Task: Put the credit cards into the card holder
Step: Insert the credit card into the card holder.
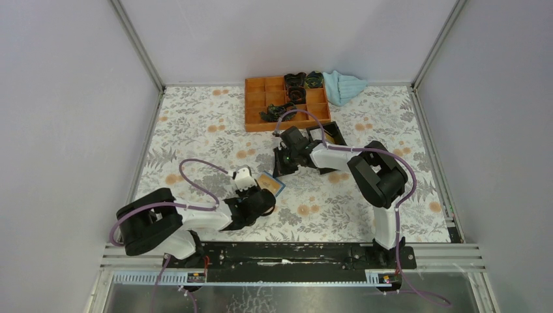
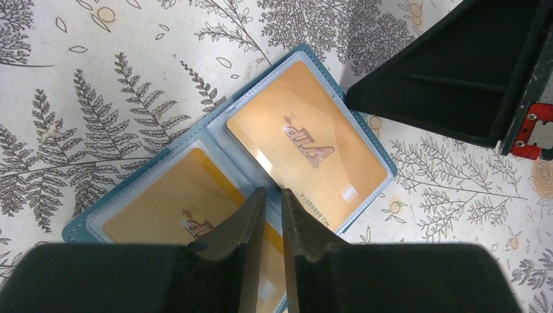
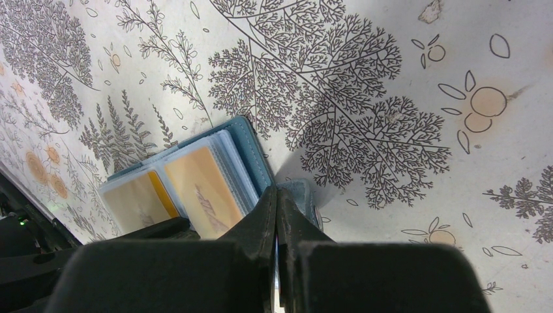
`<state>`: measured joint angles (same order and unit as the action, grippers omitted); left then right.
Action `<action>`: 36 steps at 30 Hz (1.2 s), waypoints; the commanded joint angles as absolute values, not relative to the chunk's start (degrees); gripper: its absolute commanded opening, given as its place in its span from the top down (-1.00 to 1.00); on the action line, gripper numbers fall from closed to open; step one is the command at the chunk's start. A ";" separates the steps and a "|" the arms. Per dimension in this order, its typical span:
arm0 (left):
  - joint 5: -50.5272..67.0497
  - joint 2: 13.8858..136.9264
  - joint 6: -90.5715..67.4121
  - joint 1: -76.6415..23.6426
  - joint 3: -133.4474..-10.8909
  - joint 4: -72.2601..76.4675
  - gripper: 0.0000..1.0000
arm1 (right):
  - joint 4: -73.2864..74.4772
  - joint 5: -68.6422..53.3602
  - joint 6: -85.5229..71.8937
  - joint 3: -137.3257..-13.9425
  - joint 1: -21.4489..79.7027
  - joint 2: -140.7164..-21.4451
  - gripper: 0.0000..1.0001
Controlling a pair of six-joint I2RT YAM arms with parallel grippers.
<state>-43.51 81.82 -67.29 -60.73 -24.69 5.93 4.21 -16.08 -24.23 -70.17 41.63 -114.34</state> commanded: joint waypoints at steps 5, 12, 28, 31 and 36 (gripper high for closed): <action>-48.23 75.66 -66.37 -60.82 -25.59 1.23 0.21 | 6.62 -13.45 -22.60 -69.24 42.44 -116.69 0.99; -46.82 64.22 -70.99 -60.86 -21.45 -6.05 -0.20 | 7.51 -11.83 -21.64 -70.31 42.29 -116.13 0.86; -36.00 54.27 -81.59 -63.97 -17.52 -18.54 -0.44 | 8.01 -12.09 -19.23 -70.30 41.04 -111.91 0.66; -34.74 54.52 -82.70 -64.78 -17.38 -18.76 -0.45 | 8.40 -12.35 -19.03 -70.57 41.04 -111.99 0.65; -34.21 58.48 -85.56 -67.91 -17.97 -18.63 -0.46 | 8.85 -12.62 -18.72 -70.80 41.04 -112.13 0.64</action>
<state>-34.98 56.12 -82.30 -65.69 -17.96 -16.97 4.67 -15.70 -20.99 -70.28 41.58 -113.89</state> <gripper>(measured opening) 0.728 0.177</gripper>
